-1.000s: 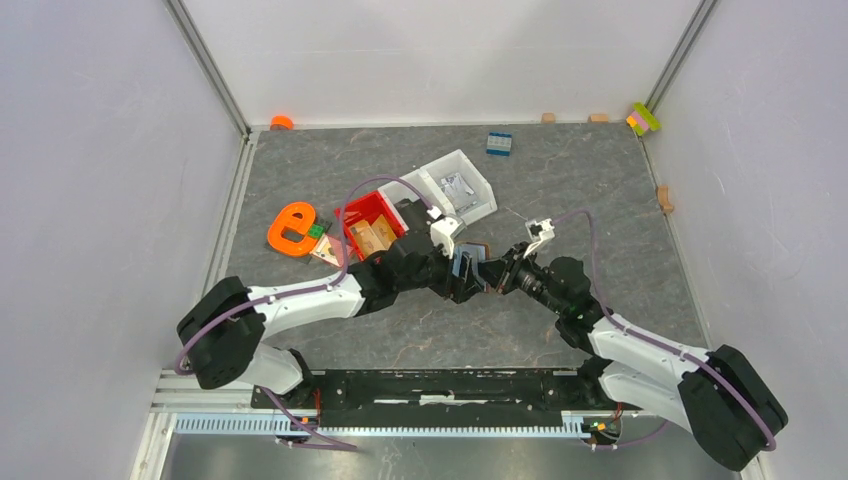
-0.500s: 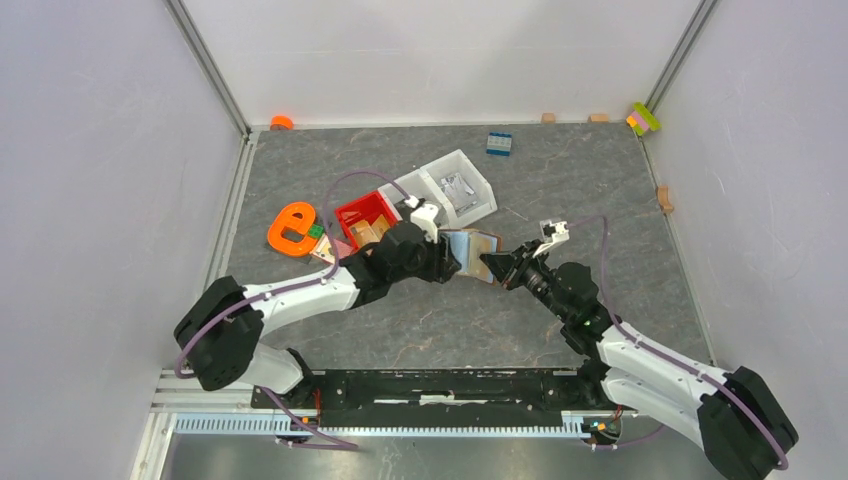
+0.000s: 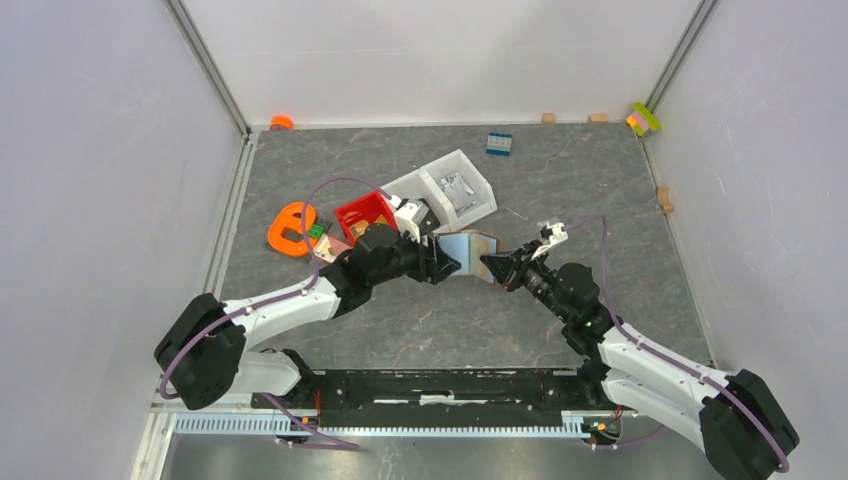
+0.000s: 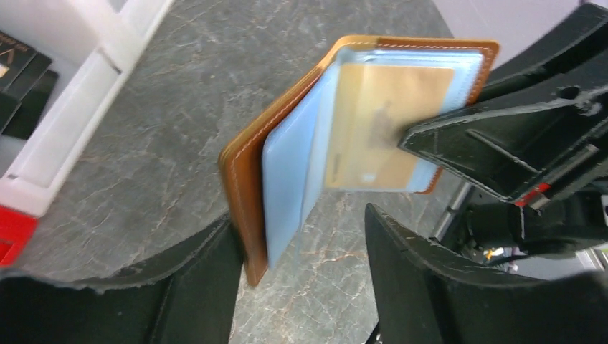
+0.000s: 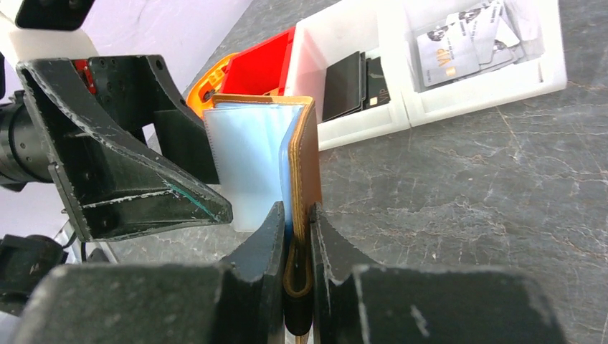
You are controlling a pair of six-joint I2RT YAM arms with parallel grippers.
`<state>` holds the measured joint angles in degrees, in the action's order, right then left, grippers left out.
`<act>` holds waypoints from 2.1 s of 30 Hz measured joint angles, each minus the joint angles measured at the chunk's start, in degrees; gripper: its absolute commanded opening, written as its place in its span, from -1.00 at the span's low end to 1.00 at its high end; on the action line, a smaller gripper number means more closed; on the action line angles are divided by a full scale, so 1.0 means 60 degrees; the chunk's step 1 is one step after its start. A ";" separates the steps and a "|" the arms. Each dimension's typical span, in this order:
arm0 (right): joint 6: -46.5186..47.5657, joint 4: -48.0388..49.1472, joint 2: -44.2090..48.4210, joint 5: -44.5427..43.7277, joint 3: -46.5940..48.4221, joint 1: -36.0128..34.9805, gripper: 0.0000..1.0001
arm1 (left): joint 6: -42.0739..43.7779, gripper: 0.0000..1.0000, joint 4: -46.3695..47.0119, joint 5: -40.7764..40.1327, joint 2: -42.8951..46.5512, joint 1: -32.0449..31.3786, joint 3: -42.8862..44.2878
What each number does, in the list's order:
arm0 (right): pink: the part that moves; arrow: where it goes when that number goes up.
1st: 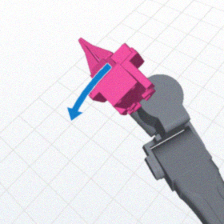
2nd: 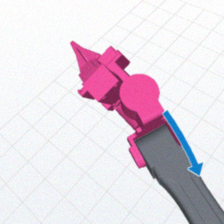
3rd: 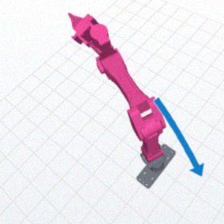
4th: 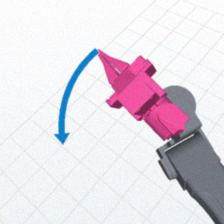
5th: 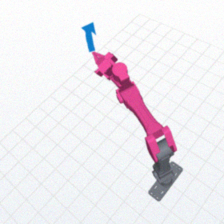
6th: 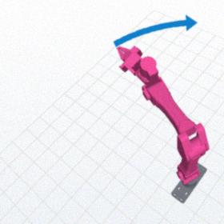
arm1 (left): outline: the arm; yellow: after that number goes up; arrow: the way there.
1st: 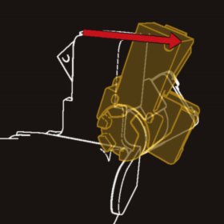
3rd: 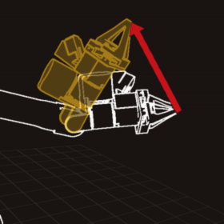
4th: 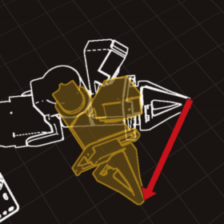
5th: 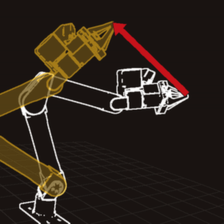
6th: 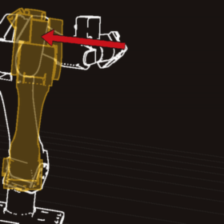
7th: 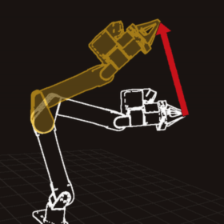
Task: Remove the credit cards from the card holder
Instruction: Remove the credit card from the card holder.
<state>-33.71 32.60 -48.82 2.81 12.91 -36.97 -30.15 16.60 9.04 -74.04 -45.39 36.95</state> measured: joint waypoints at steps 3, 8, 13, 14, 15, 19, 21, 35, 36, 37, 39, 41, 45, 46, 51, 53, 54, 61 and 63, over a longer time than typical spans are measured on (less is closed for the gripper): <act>0.0098 0.0146 0.0004 0.0317 -0.0033 0.0000 -1.00 | 0.0000 0.61 0.0353 0.0393 0.0000 0.0000 -0.0051; 0.0135 0.0601 0.0080 0.0852 -0.0233 0.0000 -1.00 | -0.0011 0.82 0.0237 0.0317 -0.0044 0.0000 -0.0018; 0.0248 0.0630 0.0579 0.0809 -0.0379 0.0000 -1.00 | -0.0029 0.52 -0.0361 -0.0240 -0.0146 0.0113 0.0091; 0.0266 0.0630 0.0670 0.0787 -0.0397 0.0000 -1.00 | -0.0047 0.46 -0.0404 -0.0266 -0.0131 0.0117 0.0091; 0.0280 0.0637 0.0769 0.0780 -0.0433 0.0000 -1.00 | -0.0047 0.46 -0.0459 -0.0270 -0.0080 0.0138 0.0091; 0.0277 0.0965 0.1064 0.0889 -0.0674 0.0004 -1.00 | -0.0044 0.50 -0.0707 -0.0339 0.0525 0.0146 0.0087; 0.0270 0.1104 0.1133 0.0980 -0.0729 0.0000 -1.00 | -0.0044 0.50 -0.0754 -0.0466 0.0900 0.0138 0.0087; 0.0168 0.1472 0.1111 0.1104 -0.0841 0.0000 -0.99 | 0.0091 -0.13 -0.0331 0.0106 0.0219 0.0087 0.0765; 0.0168 0.1497 0.1078 0.1100 -0.0849 0.0000 -0.98 | 0.0117 -0.35 -0.0091 0.0208 0.0244 0.0087 0.0648; 0.0164 0.1512 0.1035 0.1104 -0.0852 0.0000 -0.98 | 0.0124 -0.56 0.0127 0.0331 0.0288 0.0087 0.0503; 0.0160 0.1526 0.0882 0.1104 -0.0856 0.0000 -0.93 | 0.0120 -0.90 0.0423 0.0495 0.0415 0.0073 0.0248; 0.0138 0.1559 0.0736 0.1107 -0.0856 0.0000 -0.85 | 0.0142 -0.96 0.0608 0.0590 0.0477 0.0015 0.0146; 0.0124 0.1712 0.0554 0.1104 -0.0852 0.0004 -0.73 | 0.0153 -0.96 0.0780 0.0521 0.0528 -0.0018 0.0029; 0.0127 0.1708 0.0521 0.1104 -0.0852 0.0004 -0.57 | 0.0153 -0.96 0.0783 0.0503 0.0561 -0.0018 -0.0018; 0.0113 0.1665 0.0375 0.1107 -0.0849 0.0004 -0.09 | 0.0138 -0.95 0.0783 0.0087 0.0670 -0.0015 -0.0204; 0.0146 0.1581 0.0364 0.1104 -0.0827 0.0004 -0.16 | 0.0113 -0.95 0.0761 -0.0062 0.0670 -0.0007 -0.0211; 0.0171 0.1512 0.0361 0.1104 -0.0798 0.0004 -0.20 | 0.0095 -0.96 0.0758 -0.0098 0.0670 0.0000 -0.0211; 0.0262 0.1366 0.0069 0.1111 -0.0663 0.0004 -0.37 | -0.0055 -0.96 0.0739 -0.0219 0.0670 0.0007 -0.0211; 0.0277 0.1344 -0.0015 0.1144 -0.0634 0.0004 -0.30 | -0.0062 -0.96 0.0736 -0.0237 0.0670 0.0011 -0.0211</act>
<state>-32.05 40.66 -48.90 9.67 9.10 -36.95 -30.52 21.02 7.62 -70.02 -45.32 35.68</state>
